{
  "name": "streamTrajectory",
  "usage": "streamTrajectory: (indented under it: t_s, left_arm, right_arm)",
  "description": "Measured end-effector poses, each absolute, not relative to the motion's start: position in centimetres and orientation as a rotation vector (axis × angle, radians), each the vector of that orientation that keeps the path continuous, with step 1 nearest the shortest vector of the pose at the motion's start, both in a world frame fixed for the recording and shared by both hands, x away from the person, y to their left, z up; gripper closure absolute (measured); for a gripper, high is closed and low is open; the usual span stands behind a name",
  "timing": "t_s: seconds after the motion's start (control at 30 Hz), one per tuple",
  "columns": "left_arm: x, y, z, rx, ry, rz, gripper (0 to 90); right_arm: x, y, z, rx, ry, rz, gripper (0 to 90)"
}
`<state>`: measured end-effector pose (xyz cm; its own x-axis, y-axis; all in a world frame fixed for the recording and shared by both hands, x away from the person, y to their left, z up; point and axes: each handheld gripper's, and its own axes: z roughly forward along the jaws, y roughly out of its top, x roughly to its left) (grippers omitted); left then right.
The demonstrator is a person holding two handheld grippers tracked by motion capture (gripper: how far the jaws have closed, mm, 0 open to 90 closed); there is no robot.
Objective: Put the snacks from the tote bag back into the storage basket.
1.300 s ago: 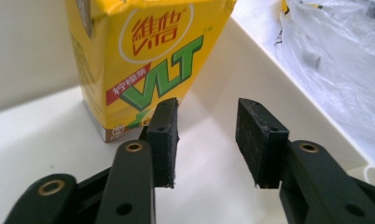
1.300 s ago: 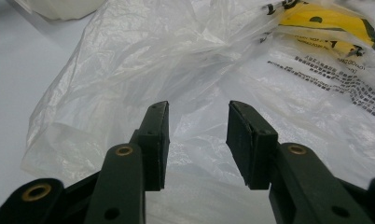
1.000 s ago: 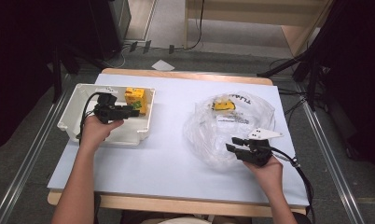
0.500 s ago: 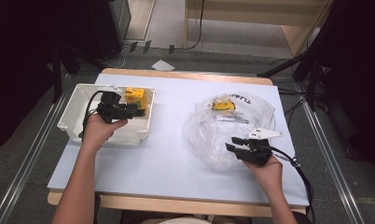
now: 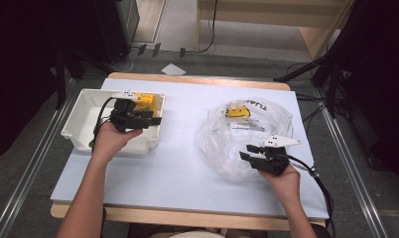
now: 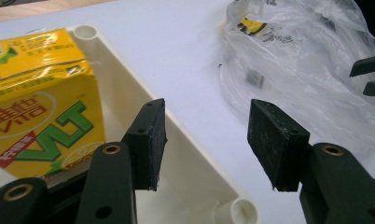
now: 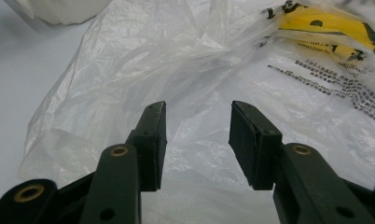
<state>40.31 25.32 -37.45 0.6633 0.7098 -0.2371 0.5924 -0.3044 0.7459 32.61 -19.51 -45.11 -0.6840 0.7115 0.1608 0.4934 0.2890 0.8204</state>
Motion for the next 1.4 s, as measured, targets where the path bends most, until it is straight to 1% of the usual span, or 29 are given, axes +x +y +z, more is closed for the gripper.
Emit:
streamTrajectory:
  t_s: [0.2,0.67,0.93,1.1,1.4]
  left_arm:
    - [40.0,24.0,-37.3,2.01,0.982,0.153,46.9]
    - [39.1,20.8,-37.7,2.08,0.918,0.113,45.9]
    - [38.5,18.5,-38.0,2.117,0.893,0.107,46.6]
    - [38.0,17.2,-37.9,2.107,0.88,0.103,46.4]
    - [37.5,15.4,-38.8,2.138,0.841,0.09,45.4]
  right_arm:
    - [32.7,-19.5,-45.1,1.104,2.323,1.351,57.0]
    - [32.8,-19.3,-45.0,1.083,2.322,1.363,56.0]
    - [32.9,-19.1,-45.1,1.064,2.334,1.363,55.2]
    - [32.9,-19.1,-45.1,1.056,2.337,1.367,54.8]
    - [32.8,-18.8,-45.1,1.048,2.343,1.378,53.1]
